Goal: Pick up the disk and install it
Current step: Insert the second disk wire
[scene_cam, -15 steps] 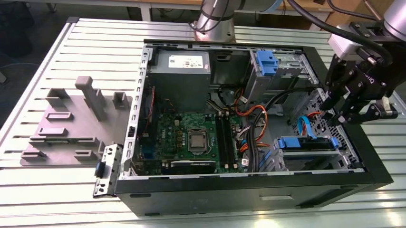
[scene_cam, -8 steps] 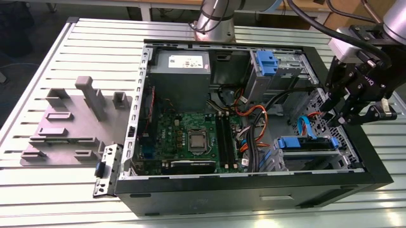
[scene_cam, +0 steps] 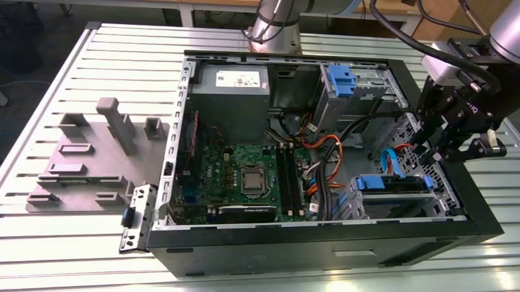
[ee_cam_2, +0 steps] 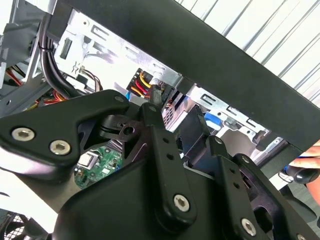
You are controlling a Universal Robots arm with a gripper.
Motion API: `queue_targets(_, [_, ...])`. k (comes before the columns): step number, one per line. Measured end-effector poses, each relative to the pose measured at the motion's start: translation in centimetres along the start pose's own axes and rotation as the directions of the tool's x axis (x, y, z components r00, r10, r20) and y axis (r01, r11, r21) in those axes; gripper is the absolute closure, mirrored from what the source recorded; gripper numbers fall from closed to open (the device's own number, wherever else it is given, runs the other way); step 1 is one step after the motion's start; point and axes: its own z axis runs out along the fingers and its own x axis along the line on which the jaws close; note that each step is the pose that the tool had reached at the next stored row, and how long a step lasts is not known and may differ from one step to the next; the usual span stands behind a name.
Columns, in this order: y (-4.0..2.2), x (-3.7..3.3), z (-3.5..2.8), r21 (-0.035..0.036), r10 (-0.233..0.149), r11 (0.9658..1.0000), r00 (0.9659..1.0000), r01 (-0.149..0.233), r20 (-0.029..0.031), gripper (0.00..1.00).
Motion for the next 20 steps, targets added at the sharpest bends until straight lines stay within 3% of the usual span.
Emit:
queue_targets(8, [-0.02, 0.0, 0.01, -0.0001, 0.0, 1.0, 1.0, 0.0, 0.0002, 0.59])
queue_targets(14, [-0.03, 0.0, 0.01, -0.0001, 0.0, 1.0, 1.0, 0.0, 0.0002, 0.83])
queue_targets(20, [-0.05, 0.0, 0.01, -0.0001, 0.0, 1.0, 1.0, 0.0, 0.0002, 0.84])
